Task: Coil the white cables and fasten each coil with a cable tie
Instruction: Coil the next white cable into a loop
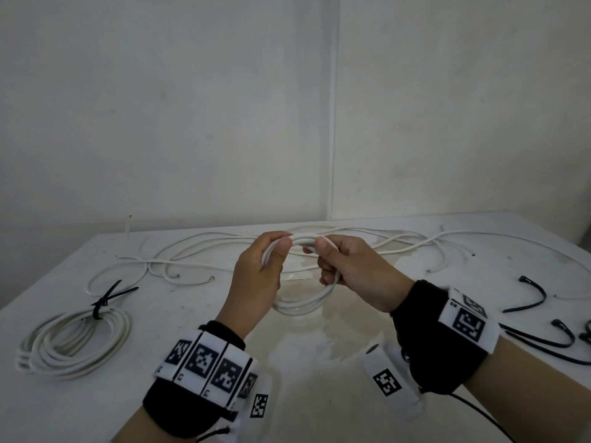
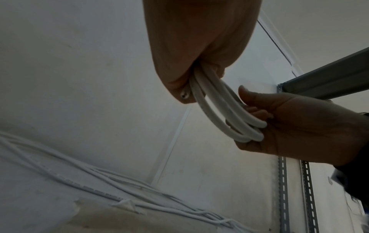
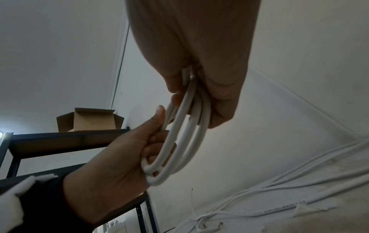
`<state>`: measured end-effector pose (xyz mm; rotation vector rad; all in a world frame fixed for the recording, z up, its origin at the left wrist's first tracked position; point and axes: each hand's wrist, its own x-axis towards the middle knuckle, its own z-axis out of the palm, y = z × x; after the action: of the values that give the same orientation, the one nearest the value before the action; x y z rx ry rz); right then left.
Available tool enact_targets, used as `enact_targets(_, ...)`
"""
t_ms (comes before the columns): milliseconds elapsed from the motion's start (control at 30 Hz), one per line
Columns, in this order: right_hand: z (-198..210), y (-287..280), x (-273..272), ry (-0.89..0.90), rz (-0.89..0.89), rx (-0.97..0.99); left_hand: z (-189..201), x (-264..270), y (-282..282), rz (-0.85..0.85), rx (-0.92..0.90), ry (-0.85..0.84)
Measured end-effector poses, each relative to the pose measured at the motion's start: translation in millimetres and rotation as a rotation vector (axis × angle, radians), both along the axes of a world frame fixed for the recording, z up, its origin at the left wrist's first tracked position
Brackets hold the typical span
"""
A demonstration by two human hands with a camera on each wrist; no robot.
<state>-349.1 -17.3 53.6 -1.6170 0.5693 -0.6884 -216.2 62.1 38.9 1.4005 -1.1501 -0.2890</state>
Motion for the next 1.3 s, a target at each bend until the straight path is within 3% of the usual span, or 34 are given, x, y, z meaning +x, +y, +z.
enact_targets(200,-2.3,-1.1,4.6,-0.007,-0.096,-0.048,-2.9,-6.4,1.4,-0.033,0.042,0.014)
enact_targets(267,-3.7,-3.5,6.3,0.002,-0.125,-0.1,-1.4,-8.8,4.9,-0.105,0.119,0.157)
enact_targets(367,-4.8,-7.0,6.4,0.027,-0.141,-0.14,6.2,-12.7,7.4,-0.179,0.233,0.517)
enact_targets(467,-2.9,-6.7,6.6,0.036,-0.131,-0.172,10.6,-16.0,8.2,-0.217,0.232,0.647)
enact_targets(733,0.7,-1.8,-4.3,-0.066,0.054,0.094,14.1,-13.0,4.7,-0.108,0.188,0.671)
enact_targets(900,2.8,2.6,-4.2,-0.12,0.038,0.231,13.8,-19.9,-0.1,0.046,0.155,0.505)
enact_targets(1033,2.2,3.0,-1.6,-0.057,-0.087,0.082,11.0,-24.5,-4.0,0.029,0.171,0.442)
enact_targets(1300,-3.8,-1.1,-6.6,0.035,-0.186,-0.096,6.9,-16.5,-1.6,-0.247,0.368,0.475)
